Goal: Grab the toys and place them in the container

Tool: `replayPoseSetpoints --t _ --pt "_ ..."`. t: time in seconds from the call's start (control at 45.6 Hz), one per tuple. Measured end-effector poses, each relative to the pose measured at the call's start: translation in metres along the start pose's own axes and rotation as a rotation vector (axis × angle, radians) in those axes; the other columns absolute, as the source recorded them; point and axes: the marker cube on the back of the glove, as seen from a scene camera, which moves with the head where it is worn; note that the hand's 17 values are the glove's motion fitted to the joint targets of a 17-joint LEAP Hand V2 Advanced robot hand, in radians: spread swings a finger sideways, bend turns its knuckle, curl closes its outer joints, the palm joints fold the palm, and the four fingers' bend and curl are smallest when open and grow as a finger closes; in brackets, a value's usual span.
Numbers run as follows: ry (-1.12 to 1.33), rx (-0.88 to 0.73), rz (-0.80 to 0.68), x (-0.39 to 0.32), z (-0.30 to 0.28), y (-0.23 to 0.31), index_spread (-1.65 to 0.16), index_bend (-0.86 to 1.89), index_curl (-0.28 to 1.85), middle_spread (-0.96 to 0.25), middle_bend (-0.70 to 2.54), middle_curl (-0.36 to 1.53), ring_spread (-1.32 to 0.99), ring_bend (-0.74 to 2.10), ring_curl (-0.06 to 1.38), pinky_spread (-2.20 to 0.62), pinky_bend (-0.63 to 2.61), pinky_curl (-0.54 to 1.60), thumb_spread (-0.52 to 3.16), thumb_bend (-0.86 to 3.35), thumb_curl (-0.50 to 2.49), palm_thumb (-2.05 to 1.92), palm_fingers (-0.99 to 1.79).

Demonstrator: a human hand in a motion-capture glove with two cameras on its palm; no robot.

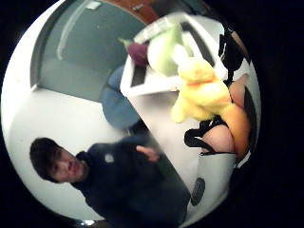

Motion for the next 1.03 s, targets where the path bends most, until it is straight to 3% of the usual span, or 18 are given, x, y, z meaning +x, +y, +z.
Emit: replayPoseSetpoints --t 0.088,0.197,0.329,0.438,0.504,0.592,0.701,0.833,1.03 --pt "0.023 0.096 0.061 -0.008 -0.033 -0.061 -0.18 1.14 0.7 -0.27 0.62 0.67 -0.24 0.21 0.15 -0.08 0.42 0.28 1.01 0.14 0.72 0.67 0.36" --pt "0.018 0.113 0.111 -0.024 -0.031 -0.128 -0.16 1.13 0.72 -0.3 0.62 0.68 -0.28 0.26 0.17 -0.09 0.43 0.29 0.98 0.13 0.76 0.69 0.35" --pt "0.114 0.058 0.184 -0.036 0.009 -0.173 -0.15 1.11 0.74 -0.33 0.61 0.7 -0.31 0.29 0.19 -0.1 0.46 0.3 0.96 0.12 0.79 0.7 0.33" --pt "0.201 -0.078 0.243 -0.034 0.036 -0.181 -0.16 1.03 0.74 -0.33 0.61 0.71 -0.32 0.33 0.21 -0.1 0.49 0.32 0.98 0.11 0.8 0.69 0.28" --pt "0.189 -0.123 0.269 -0.026 0.037 -0.177 -0.18 0.89 0.72 -0.28 0.45 0.67 -0.25 0.3 0.23 -0.07 0.61 0.37 1.12 0.05 0.72 0.57 0.02" --pt "0.023 -0.013 0.298 0.014 -0.005 -0.168 -0.18 0.59 0.63 -0.16 0.21 0.59 -0.17 0.32 0.24 -0.04 0.77 0.39 1.15 -0.08 0.62 0.33 -0.21" --pt "-0.039 0.16 0.253 0.019 -0.029 -0.135 -0.21 0.44 0.55 -0.09 0.13 0.53 -0.13 0.35 0.24 -0.02 0.76 0.39 1.2 -0.06 0.54 0.2 -0.12" --pt "-0.124 0.29 0.239 0.042 -0.054 -0.076 -0.23 0.49 0.54 -0.06 0.14 0.48 -0.1 0.37 0.25 -0.01 0.71 0.38 1.3 -0.01 0.49 0.18 0.01" --pt "-0.247 0.606 0.28 0.072 -0.062 0.032 -0.22 0.61 0.56 -0.04 0.19 0.45 -0.1 0.38 0.26 0.0 0.64 0.35 1.44 0.01 0.44 0.19 0.14"
